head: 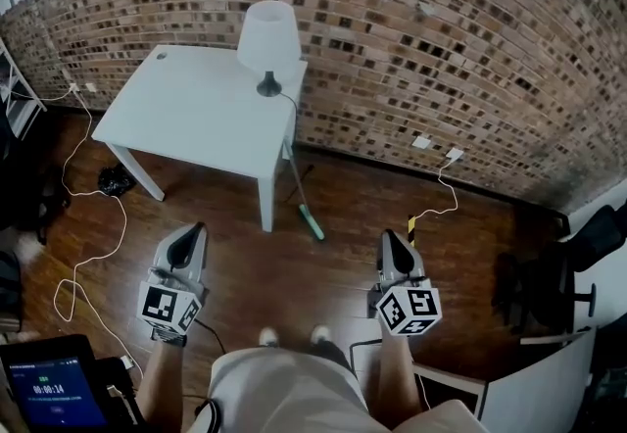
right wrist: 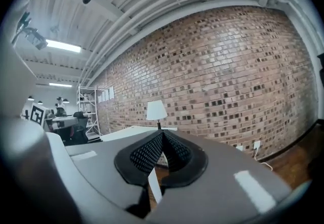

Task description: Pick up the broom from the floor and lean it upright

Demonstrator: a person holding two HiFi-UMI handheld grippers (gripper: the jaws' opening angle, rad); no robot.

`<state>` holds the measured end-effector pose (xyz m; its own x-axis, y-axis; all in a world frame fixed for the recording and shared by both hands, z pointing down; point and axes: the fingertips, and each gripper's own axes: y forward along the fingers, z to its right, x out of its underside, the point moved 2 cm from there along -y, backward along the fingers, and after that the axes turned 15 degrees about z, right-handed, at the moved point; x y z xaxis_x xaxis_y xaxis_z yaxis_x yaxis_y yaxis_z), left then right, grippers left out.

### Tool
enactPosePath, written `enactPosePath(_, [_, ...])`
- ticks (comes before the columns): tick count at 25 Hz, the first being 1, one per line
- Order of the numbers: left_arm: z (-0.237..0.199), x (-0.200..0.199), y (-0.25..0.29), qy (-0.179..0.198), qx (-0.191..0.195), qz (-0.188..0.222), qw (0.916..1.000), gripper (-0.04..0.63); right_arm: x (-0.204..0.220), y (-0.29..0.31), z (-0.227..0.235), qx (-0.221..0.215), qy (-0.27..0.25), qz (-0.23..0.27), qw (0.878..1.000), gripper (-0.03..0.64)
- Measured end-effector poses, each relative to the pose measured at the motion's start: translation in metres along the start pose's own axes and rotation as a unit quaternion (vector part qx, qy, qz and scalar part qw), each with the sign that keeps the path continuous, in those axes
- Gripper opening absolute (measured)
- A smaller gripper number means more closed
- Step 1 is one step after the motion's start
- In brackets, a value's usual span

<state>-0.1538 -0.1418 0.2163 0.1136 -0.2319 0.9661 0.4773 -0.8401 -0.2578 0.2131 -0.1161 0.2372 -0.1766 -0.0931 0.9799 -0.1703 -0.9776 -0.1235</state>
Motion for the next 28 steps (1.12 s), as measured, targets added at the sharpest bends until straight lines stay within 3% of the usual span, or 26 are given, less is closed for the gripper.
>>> enactPosePath(9, [0.05,-0.007,0.024,0.045,-0.007,-0.017,0.9988,0.0,-0.039,-0.01,0.021,-0.024,-0.037,0.026,0.999,0.012])
enactPosePath(13, [0.062,-0.007,0.021,0.042,-0.019,-0.025,0.9987,0.0,-0.042,-0.016,0.019,-0.034,-0.038,0.031,0.998,0.012])
enactPosePath(21, [0.066,-0.014,-0.007,0.042,-0.005,-0.026,0.9988,0.0,-0.044,-0.034,-0.009,-0.047,-0.038,0.031,0.998,0.012])
enactPosePath(28, [0.064,-0.01,-0.03,0.026,0.03,-0.032,0.9987,0.0,-0.042,-0.066,-0.036,-0.024,-0.041,0.022,0.999,0.012])
